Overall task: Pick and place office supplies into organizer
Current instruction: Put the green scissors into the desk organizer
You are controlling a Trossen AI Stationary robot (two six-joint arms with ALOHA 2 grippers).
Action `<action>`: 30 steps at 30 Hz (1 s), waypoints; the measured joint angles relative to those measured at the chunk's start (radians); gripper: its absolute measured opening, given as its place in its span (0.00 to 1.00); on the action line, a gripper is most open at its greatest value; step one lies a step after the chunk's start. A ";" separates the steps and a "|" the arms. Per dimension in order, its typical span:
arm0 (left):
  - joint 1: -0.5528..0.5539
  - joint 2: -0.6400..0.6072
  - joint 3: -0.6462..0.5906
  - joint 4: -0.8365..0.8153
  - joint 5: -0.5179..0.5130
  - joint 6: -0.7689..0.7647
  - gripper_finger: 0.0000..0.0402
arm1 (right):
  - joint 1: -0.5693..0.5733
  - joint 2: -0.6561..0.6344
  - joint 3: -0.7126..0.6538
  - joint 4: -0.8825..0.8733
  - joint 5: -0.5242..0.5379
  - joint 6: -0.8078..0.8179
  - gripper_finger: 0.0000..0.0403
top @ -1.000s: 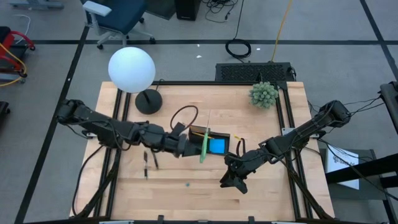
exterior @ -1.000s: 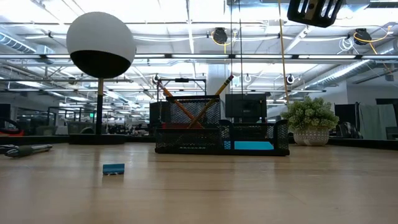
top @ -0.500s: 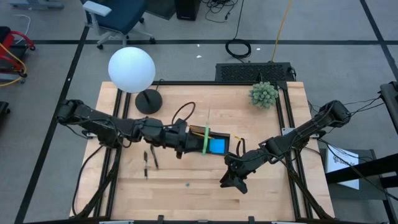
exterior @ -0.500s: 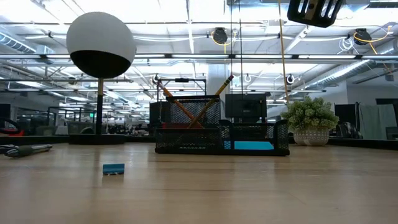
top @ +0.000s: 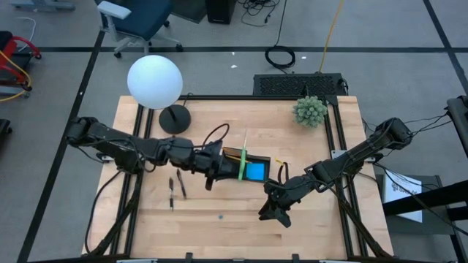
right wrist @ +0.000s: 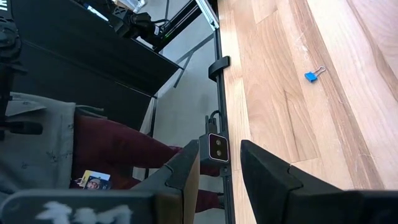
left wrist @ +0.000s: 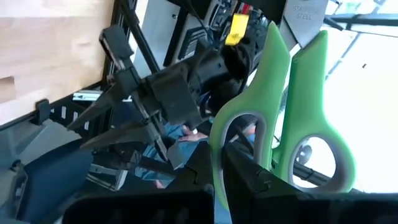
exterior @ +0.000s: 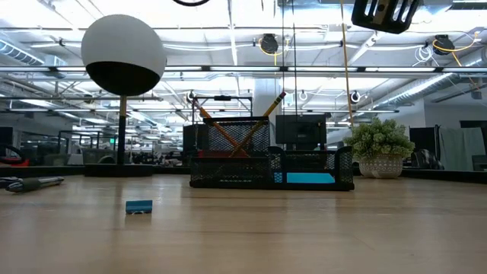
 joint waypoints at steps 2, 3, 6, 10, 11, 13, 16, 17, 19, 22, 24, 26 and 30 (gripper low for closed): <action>0.003 0.000 0.000 -0.001 -0.004 -0.019 0.02 | 0.000 0.000 0.000 0.000 0.000 0.000 0.26; 0.007 0.000 0.000 -0.007 -0.004 -0.031 0.02 | 0.000 0.000 0.000 0.000 0.000 0.000 0.26; 0.017 0.000 0.000 -0.040 0.005 -0.050 0.03 | 0.000 0.000 0.000 0.000 0.000 0.000 0.26; 0.036 0.000 0.000 -0.067 0.041 -0.092 0.01 | 0.000 0.000 0.000 0.000 0.000 0.000 0.26; 0.042 0.000 0.000 -0.076 0.054 -0.103 0.01 | 0.000 0.000 0.000 0.000 0.000 0.000 0.26; 0.054 0.000 0.000 -0.081 0.079 -0.117 0.02 | 0.000 0.000 0.000 0.000 0.000 0.000 0.26; 0.077 0.000 0.000 -0.076 0.085 -0.124 0.02 | 0.000 0.000 0.000 0.000 0.000 0.000 0.26; 0.086 0.000 0.000 -0.078 0.085 -0.129 0.01 | 0.000 0.000 0.000 0.000 0.000 0.000 0.26; 0.104 0.000 0.000 -0.079 0.085 -0.139 0.01 | 0.000 0.000 0.000 0.000 0.000 0.000 0.26; 0.137 0.000 0.000 -0.076 0.120 -0.163 0.03 | 0.000 0.000 0.000 0.000 0.000 0.000 0.26; 0.158 0.000 0.000 -0.077 0.165 -0.182 0.04 | 0.000 0.000 0.000 0.000 0.000 0.000 0.26; 0.172 0.000 0.000 -0.077 0.183 -0.185 0.04 | 0.000 0.000 0.000 0.000 0.000 0.000 0.26; 0.195 0.000 0.000 -0.090 0.190 -0.224 0.01 | 0.000 0.000 0.000 0.000 0.000 0.000 0.26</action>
